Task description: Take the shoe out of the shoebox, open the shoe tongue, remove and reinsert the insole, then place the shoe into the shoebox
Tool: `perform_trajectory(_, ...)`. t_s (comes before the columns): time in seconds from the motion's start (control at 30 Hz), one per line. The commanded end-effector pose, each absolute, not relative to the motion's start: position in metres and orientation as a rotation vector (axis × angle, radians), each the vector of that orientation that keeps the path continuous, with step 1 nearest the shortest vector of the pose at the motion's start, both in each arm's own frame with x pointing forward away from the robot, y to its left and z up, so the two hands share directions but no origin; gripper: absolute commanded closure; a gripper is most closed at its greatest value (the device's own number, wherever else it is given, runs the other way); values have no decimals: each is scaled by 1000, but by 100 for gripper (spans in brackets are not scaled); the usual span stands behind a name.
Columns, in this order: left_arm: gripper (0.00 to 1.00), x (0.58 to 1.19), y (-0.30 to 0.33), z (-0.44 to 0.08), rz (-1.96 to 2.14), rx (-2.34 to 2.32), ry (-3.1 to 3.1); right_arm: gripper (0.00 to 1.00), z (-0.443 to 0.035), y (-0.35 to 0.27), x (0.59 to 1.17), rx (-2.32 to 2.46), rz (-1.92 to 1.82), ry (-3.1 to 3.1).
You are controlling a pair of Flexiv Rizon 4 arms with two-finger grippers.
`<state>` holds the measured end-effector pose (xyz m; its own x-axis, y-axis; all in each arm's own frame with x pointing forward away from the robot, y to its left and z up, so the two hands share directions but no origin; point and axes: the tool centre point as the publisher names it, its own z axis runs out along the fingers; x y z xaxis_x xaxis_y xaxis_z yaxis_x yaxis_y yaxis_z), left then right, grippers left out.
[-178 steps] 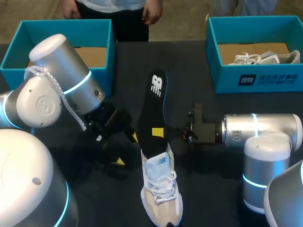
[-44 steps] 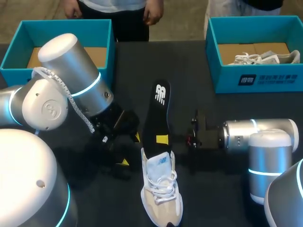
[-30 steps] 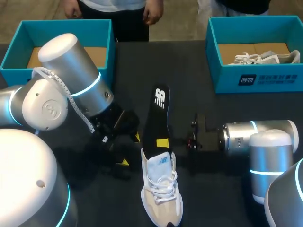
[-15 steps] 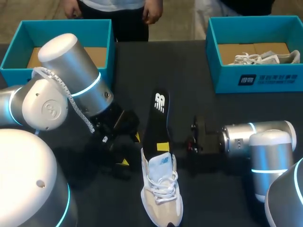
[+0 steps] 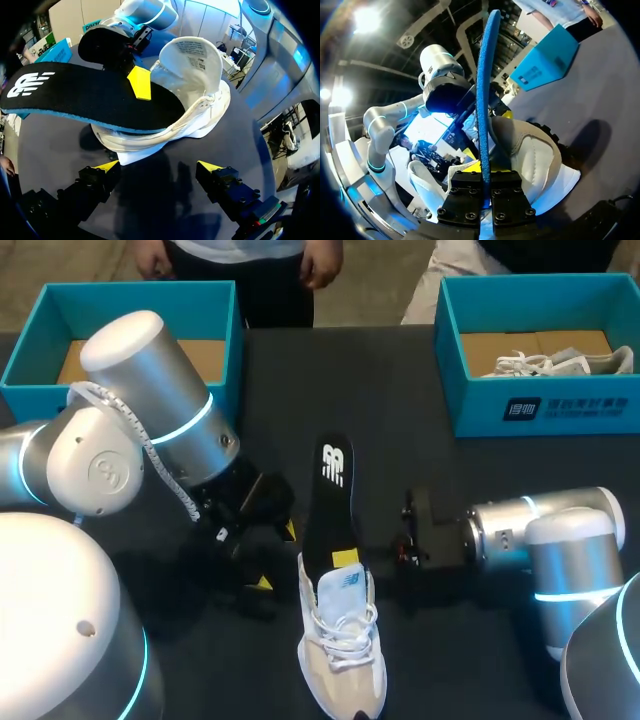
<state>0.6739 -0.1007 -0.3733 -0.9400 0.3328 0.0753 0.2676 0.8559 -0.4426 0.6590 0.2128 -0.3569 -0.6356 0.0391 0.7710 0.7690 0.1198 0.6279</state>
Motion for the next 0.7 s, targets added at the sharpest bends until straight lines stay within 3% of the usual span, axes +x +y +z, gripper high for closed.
perform_trajectory(0.03, 0, 673, -101, -373, 650, -468, -2886, 100, -367, 217, 652, -777, -1553, -1811)
perform_trajectory(0.67, 0, 673, -101, -373, 650, -468, -2886, 100, -368, 223, 643, -755, -1505, -1835)
perform_trajectory(0.7, 0, 673, -101, -373, 650, -468, -2886, 95, -366, 223, 644, -754, -1509, -1835)
